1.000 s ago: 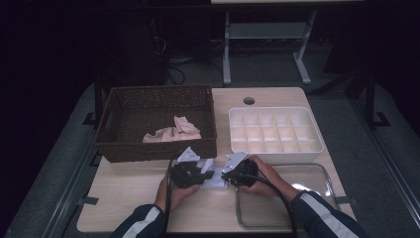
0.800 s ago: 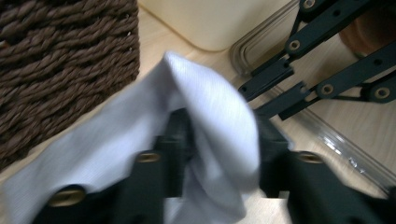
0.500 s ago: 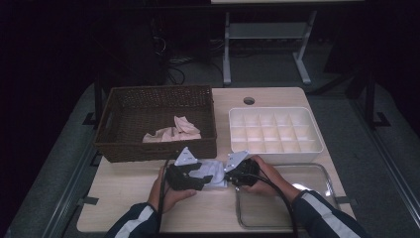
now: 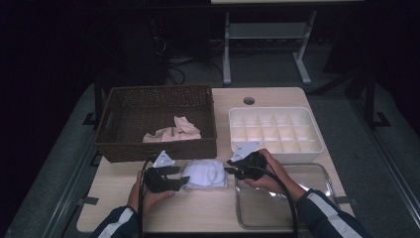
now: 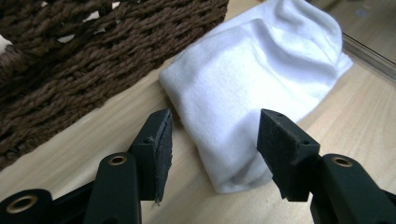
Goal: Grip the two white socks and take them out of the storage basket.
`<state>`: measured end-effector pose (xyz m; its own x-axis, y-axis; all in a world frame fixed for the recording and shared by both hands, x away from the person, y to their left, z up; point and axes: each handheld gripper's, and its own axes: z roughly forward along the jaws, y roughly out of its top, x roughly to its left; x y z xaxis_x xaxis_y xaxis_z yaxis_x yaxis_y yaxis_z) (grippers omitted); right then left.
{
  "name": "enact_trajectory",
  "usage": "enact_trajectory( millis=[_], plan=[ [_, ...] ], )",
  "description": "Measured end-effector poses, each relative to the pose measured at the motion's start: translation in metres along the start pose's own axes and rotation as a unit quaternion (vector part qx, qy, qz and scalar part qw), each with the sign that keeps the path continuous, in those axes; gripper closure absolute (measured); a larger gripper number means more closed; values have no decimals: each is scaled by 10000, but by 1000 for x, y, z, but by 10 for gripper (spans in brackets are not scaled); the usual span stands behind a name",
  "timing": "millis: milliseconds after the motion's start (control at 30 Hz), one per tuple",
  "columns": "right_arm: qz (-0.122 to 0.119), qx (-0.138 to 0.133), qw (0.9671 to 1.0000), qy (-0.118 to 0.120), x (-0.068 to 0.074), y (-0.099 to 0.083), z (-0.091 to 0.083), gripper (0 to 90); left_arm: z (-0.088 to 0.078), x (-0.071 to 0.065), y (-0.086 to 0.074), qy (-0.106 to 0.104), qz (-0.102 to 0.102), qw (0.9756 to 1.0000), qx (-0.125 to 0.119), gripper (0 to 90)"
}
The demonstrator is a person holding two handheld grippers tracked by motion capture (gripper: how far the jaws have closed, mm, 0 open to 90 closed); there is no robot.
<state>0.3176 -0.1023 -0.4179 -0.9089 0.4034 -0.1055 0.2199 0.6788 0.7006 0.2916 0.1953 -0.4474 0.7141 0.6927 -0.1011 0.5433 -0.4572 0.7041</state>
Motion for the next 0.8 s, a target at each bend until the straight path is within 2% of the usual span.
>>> enact_trajectory(
  millis=[100, 200, 267, 400, 467, 567, 700, 800],
  plan=[
    [-70, -64, 9999, 51, 9, 9, 5, 709, 6, -2, -2, -42, 85, 9999, 110, 421],
    [-254, 56, 9996, 81, 20, 17, 17, 672, 15, -4, -5, -52, 96, 9996, 266, 424],
    [-341, 127, 9992, 147, 25, 21, 27, 651, 17, -5, -7, -21, 145, 9996, 251, 423],
    [-296, 266, 9991, 111, 29, 25, 45, 543, 18, -7, -8, 58, 329, 9993, 181, 428],
    [-225, 404, 9989, 63, 30, 25, 53, 538, 18, -8, -9, 67, 367, 9992, 155, 442],
    [-116, 546, 9984, 31, 28, 22, 59, 599, 17, -9, -9, 44, 422, 9990, 164, 482],
    [-137, 570, 9983, -6, 26, 20, 51, 799, 16, -10, -9, -56, 482, 9986, 189, 573],
    [-174, 587, 9981, -50, 25, 19, 44, 842, 16, -10, -9, -117, 482, 9985, 216, 662]
  ],
)
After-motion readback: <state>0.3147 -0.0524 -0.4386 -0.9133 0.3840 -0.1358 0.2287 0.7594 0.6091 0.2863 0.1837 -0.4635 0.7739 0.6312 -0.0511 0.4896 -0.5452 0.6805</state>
